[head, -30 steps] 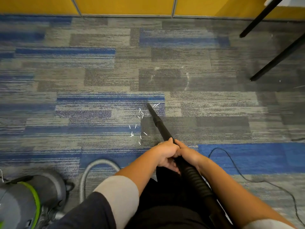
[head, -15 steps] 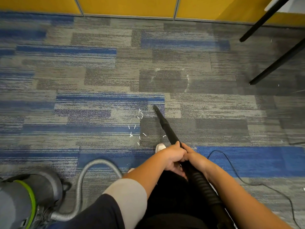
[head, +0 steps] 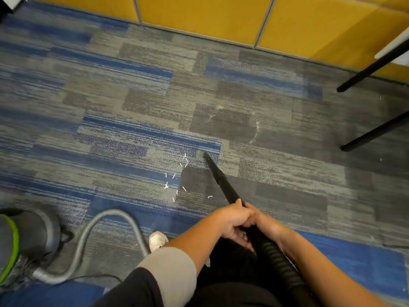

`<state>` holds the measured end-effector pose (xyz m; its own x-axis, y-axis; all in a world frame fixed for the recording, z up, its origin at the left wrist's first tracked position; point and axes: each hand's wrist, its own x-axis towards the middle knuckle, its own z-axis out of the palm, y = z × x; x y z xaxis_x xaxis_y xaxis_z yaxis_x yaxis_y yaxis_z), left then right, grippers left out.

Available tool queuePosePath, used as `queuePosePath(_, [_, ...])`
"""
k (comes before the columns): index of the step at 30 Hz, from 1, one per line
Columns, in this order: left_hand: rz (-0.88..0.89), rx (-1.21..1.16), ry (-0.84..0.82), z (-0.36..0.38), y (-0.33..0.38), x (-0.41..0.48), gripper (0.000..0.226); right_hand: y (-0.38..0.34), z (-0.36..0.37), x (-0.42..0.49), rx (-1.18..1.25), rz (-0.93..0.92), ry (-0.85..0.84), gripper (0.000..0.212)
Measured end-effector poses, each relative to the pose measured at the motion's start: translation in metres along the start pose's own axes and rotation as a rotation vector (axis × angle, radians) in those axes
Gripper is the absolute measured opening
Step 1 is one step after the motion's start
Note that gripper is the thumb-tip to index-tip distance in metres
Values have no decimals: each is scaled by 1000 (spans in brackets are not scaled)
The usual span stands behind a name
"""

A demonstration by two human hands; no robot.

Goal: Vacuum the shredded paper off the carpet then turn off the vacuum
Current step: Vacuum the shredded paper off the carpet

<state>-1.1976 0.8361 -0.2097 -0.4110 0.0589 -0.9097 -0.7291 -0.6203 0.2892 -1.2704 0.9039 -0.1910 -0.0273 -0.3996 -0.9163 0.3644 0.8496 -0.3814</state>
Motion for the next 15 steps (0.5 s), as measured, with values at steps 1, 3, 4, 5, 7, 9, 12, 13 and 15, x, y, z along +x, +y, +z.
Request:
queuePosePath(1, [-1, -20, 9, 4, 3, 0, 70, -2, -4, 0, -18, 2, -5, 55])
queuePosePath(3, [-3, -54, 5, 4, 5, -2, 71, -3, -6, 2, -62, 2, 4, 63])
queuePosePath(4, [-15, -72, 9, 4, 4, -4, 70, -3, -7, 2, -69, 3, 13, 68])
queuePosePath(5, [-20, -81, 18, 2, 2, -3, 66, -4, -8, 2, -70, 16, 20, 71])
queuePosePath(7, [-9, -24, 54, -7, -2, -1, 57, -4, -7, -1, -93, 53, 27, 71])
queuePosePath(9, [14, 41, 75, -15, -7, -2, 61, -1, -2, 0, -108, 76, 33, 70])
queuePosePath(12, [16, 71, 65, -24, -16, -6, 63, 8, 19, 4, -137, 76, -2, 60])
queuePosePath(13, [14, 47, 73, -28, -21, -6, 57, 11, 26, 5, -146, 73, -17, 56])
queuePosePath(15, [-5, 14, 91, -39, -28, -13, 38, 16, 39, 8, -148, 68, -51, 54])
